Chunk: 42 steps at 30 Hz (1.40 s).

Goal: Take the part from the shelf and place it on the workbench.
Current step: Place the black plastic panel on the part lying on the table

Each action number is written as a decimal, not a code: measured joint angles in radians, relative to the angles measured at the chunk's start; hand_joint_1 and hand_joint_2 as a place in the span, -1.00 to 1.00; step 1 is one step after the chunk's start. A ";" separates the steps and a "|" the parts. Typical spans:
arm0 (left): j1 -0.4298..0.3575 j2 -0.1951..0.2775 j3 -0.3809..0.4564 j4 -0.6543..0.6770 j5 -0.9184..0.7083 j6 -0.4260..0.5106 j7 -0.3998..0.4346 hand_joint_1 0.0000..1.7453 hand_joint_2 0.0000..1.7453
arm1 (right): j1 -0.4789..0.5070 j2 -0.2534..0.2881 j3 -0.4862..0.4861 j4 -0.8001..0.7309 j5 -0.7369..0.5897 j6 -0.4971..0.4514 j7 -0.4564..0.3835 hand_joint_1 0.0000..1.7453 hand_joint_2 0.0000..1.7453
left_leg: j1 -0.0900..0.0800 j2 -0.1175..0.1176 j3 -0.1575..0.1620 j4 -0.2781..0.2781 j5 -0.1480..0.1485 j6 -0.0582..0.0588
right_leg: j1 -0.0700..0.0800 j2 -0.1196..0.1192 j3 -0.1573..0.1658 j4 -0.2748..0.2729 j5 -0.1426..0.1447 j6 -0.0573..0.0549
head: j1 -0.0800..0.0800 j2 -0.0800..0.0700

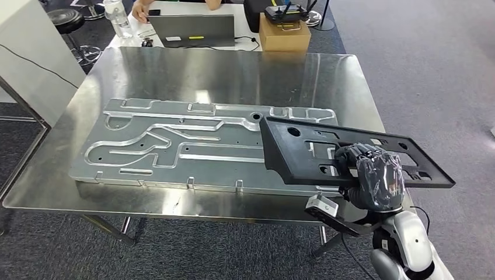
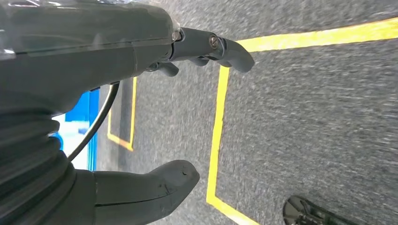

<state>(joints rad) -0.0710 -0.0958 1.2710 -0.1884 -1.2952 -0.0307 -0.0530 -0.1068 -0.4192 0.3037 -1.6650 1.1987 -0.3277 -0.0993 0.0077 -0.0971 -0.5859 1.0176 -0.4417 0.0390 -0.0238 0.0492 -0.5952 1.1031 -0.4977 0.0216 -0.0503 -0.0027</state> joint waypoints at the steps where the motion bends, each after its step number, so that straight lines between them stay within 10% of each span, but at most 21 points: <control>1: -0.001 0.000 0.000 0.000 -0.003 -0.002 0.000 -1.00 1.00 | -0.031 -0.001 0.005 0.023 0.014 0.018 0.011 1.00 1.00 | 0.001 -0.010 -0.005 0.003 0.000 -0.005 | 0.000 0.020 0.016 -0.045 0.016 -0.004 | 0.000 0.000; 4: -0.003 0.002 -0.001 0.000 -0.014 -0.009 0.002 -1.00 1.00 | -0.148 0.002 0.038 0.123 0.058 0.083 0.042 1.00 1.00 | 0.005 -0.030 -0.020 0.002 0.007 -0.025 | 0.001 0.026 0.022 -0.075 0.020 -0.014 | 0.001 0.000; 8: -0.008 0.006 -0.003 0.000 -0.024 -0.012 0.004 -1.00 1.00 | -0.279 0.030 0.091 0.265 0.102 0.127 0.070 1.00 1.00 | 0.003 0.062 -0.073 0.106 -0.053 -0.047 | -0.003 -0.010 0.034 -0.097 0.032 -0.033 | 0.000 0.000; 11: -0.012 0.010 -0.007 0.000 -0.032 -0.017 0.005 -1.00 1.00 | -0.380 0.092 0.138 0.421 0.144 0.151 0.105 1.00 1.00 | 0.008 0.087 -0.151 0.258 -0.107 -0.061 | 0.000 -0.032 0.033 -0.096 0.031 -0.036 | 0.000 0.000; 16: -0.016 0.017 -0.027 0.000 -0.062 -0.032 0.011 -1.00 1.00 | -0.543 0.259 0.224 0.753 0.216 0.137 0.168 1.00 1.00 | 0.010 0.099 -0.044 0.036 0.016 -0.059 | 0.003 -0.047 0.029 -0.079 0.019 -0.024 | 0.000 0.000; 28: -0.017 0.018 -0.067 0.000 -0.091 -0.033 0.005 -1.00 1.00 | -0.676 0.455 0.288 1.136 0.214 0.125 0.180 1.00 1.00 | 0.007 0.083 -0.033 0.002 0.018 -0.035 | 0.011 -0.060 0.036 -0.090 0.019 -0.029 | 0.001 0.000; 32: -0.017 0.018 -0.074 0.000 -0.088 -0.043 -0.002 -1.00 1.00 | -0.677 0.486 0.289 1.183 0.206 0.116 0.172 -1.00 -1.00 | 0.006 0.084 -0.033 0.003 0.018 -0.034 | 0.010 -0.060 0.036 -0.091 0.020 -0.024 | 0.001 0.000; 35: -0.016 0.017 -0.074 0.000 -0.084 -0.061 0.004 -1.00 1.00 | -0.676 0.507 0.289 1.208 0.200 0.109 0.164 -1.00 -1.00 | 0.006 0.085 -0.033 0.003 0.018 -0.034 | 0.010 -0.060 0.035 -0.092 0.020 -0.018 | 0.001 0.000; 39: -0.016 0.017 -0.074 0.000 -0.081 -0.065 0.022 -1.00 -1.00 | -0.676 0.525 0.289 1.224 0.185 0.105 0.153 -1.00 -1.00 | 0.006 0.086 -0.032 0.003 0.018 -0.034 | 0.012 -0.060 0.035 -0.091 0.020 -0.017 | 0.001 0.000; 42: -0.014 0.017 -0.074 0.000 -0.080 -0.065 0.028 -1.00 -1.00 | -0.676 0.530 0.289 1.229 0.166 0.094 0.140 -1.00 -1.00 | 0.006 0.086 -0.032 0.003 0.018 -0.034 | 0.013 -0.060 0.034 -0.089 0.019 -0.016 | 0.001 0.000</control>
<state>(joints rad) -0.0854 -0.0786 1.1967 -0.1884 -1.3749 -0.0953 -0.0251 -0.7826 0.1105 0.5928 -0.4365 1.3643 -0.2334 0.0404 0.0142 -0.0108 -0.6177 1.0207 -0.4237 0.0050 -0.0110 -0.0106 -0.5608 1.0137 -0.4786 0.0056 -0.0496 -0.0027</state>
